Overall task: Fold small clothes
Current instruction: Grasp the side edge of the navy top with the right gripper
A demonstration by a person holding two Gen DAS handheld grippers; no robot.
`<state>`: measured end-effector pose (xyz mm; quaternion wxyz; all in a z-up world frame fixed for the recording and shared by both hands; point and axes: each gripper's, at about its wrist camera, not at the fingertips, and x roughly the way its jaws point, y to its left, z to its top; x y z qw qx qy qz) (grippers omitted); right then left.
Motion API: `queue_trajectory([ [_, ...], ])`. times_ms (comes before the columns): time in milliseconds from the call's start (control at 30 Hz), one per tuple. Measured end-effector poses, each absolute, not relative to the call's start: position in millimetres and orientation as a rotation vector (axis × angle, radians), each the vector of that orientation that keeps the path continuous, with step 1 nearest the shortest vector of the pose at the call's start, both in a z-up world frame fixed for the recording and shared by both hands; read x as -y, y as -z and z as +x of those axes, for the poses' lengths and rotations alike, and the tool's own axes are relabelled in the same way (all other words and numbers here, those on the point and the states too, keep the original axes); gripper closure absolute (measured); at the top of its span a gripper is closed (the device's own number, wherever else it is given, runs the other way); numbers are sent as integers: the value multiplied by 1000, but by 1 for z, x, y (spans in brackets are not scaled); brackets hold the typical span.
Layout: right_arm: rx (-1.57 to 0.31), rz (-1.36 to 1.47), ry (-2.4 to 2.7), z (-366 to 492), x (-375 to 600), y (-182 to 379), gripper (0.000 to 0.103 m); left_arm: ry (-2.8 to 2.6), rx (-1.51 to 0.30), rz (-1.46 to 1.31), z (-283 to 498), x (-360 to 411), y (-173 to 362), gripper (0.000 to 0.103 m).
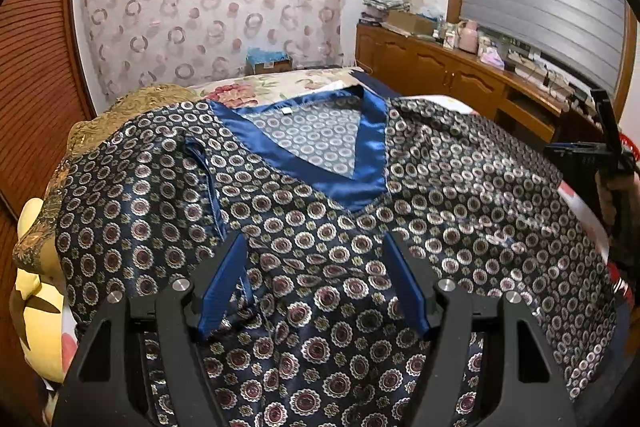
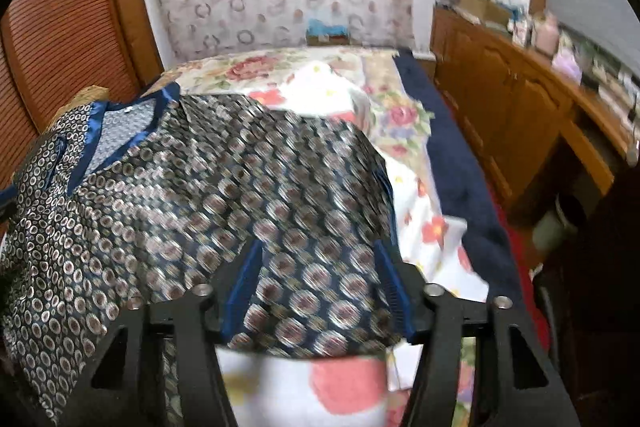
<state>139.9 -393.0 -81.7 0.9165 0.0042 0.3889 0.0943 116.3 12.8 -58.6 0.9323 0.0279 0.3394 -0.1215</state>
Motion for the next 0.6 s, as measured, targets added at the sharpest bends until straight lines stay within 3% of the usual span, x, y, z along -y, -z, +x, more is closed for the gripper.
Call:
queue_trajectory([
  [67,-828,39,-197,139,399,86,61,265,-724,59,119,-12,64,32],
  [600,-906,208,-233,148,448,99,61,292,-882,120,134,5,99,32],
])
